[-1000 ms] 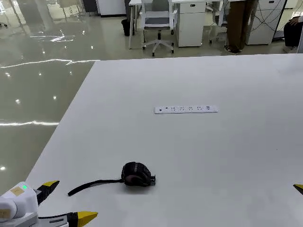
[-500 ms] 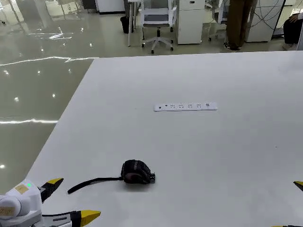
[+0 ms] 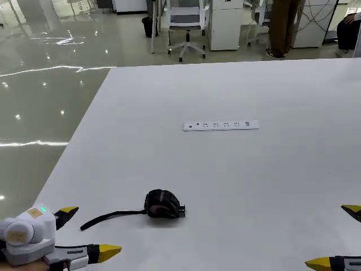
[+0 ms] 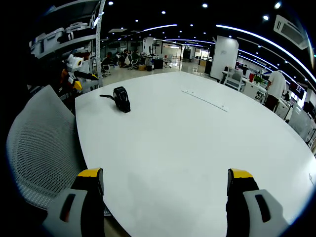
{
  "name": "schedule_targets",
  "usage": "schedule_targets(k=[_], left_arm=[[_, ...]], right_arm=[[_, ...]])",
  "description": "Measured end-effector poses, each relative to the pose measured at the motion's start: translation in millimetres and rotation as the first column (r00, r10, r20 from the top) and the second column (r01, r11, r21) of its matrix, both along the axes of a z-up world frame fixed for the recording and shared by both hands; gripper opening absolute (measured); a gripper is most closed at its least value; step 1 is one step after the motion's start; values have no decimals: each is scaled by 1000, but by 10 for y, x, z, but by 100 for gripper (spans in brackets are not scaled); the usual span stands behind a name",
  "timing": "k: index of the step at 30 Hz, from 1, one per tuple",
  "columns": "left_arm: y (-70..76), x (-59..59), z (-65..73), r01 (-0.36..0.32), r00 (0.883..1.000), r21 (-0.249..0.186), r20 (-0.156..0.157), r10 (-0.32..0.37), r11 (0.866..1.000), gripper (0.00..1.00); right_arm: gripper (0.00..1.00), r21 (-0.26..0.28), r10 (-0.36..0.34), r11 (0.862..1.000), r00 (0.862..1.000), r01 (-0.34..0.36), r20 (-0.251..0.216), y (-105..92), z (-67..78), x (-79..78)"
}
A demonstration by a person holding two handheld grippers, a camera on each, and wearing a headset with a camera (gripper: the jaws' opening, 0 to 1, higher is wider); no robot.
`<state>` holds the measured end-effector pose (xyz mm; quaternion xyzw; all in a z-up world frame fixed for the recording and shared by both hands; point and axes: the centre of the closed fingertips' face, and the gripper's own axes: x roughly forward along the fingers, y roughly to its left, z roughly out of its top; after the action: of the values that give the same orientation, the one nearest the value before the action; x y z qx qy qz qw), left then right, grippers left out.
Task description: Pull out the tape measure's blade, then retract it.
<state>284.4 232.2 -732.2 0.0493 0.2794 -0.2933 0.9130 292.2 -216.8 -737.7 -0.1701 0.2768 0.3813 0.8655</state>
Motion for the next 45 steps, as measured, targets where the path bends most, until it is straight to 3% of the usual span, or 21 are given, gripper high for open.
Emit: schedule_targets(k=[4, 5, 9, 14, 18, 21, 24, 26, 27, 28, 30, 32, 34, 35, 37, 39, 40, 42, 43, 45], left_arm=[[-94, 87, -24, 77, 997, 43, -32, -76, 996, 100], [-137, 80, -45, 116, 992, 54, -57, -113, 992, 99], [-229, 181, -94, 176, 983, 84, -76, -170, 981, 98], [-328, 319, -153, 263, 962, 136, -107, -250, 955, 99], [-445, 431, -171, 344, 937, 182, -130, -324, 921, 99], [-534, 519, -184, 415, 909, 237, -148, -390, 878, 99], [-674, 587, -166, 479, 877, 259, -163, -451, 839, 97], [-760, 619, -177, 520, 854, 268, -191, -484, 811, 94], [-812, 613, -188, 551, 834, 267, -217, -508, 790, 91], [-842, 621, -195, 569, 821, 271, -229, -522, 776, 88], [-902, 653, -209, 593, 805, 283, -248, -539, 754, 86], [-1008, 624, -225, 646, 762, 269, -292, -579, 715, 87], [-1055, 669, -237, 672, 740, 301, -299, -602, 676, 86], [-1078, 681, -251, 692, 722, 317, -317, -615, 649, 85], [-1156, 693, -255, 708, 706, 307, -328, -628, 636, 84], [-1214, 716, -262, 733, 680, 323, -342, -649, 598, 83], [-1235, 731, -272, 747, 665, 340, -352, -659, 572, 83], [-1268, 747, -281, 757, 653, 349, -363, -664, 553, 81], [-1288, 747, -283, 769, 638, 345, -372, -674, 538, 79], [-1305, 778, -264, 778, 628, 336, -370, -685, 531, 72]], right_arm=[[100, 5, 25, 1000, 1000, -25, 3, 143, 28, 97], [100, 6, 36, 999, 999, -36, 2, 200, 41, 119], [100, 12, 71, 997, 997, -71, 8, 378, 72, 190], [100, 12, 123, 992, 992, -123, 9, 584, 89, 281], [100, 3, 162, 987, 987, -162, 8, 728, 63, 369], [100, -3, 191, 982, 982, -191, 3, 849, 46, 414], [99, -8, 227, 974, 974, -227, 3, 975, 14, 450], [99, -14, 245, 969, 969, -245, -8, 1056, -27, 469], [99, -17, 258, 966, 966, -258, -12, 1108, -53, 479], [99, -19, 265, 964, 964, -265, -17, 1141, -71, 487], [99, -14, 277, 961, 961, -277, -25, 1223, -99, 513], [99, -18, 304, 952, 952, -305, -31, 1347, -113, 527], [98, -24, 324, 945, 945, -325, -36, 1436, -141, 545], [98, -28, 337, 941, 941, -338, -39, 1498, -160, 558], [98, -32, 354, 934, 934, -356, -44, 1589, -193, 577], [97, -37, 382, 922, 923, -384, -50, 1705, -232, 591], [97, -40, 392, 918, 919, -394, -53, 1769, -251, 597], [96, -39, 405, 912, 912, -408, -56, 1852, -268, 613], [95, -33, 416, 908, 908, -418, -58, 1911, -276, 624], [93, -27, 435, 899, 899, -437, -56, 1995, -293, 646]])
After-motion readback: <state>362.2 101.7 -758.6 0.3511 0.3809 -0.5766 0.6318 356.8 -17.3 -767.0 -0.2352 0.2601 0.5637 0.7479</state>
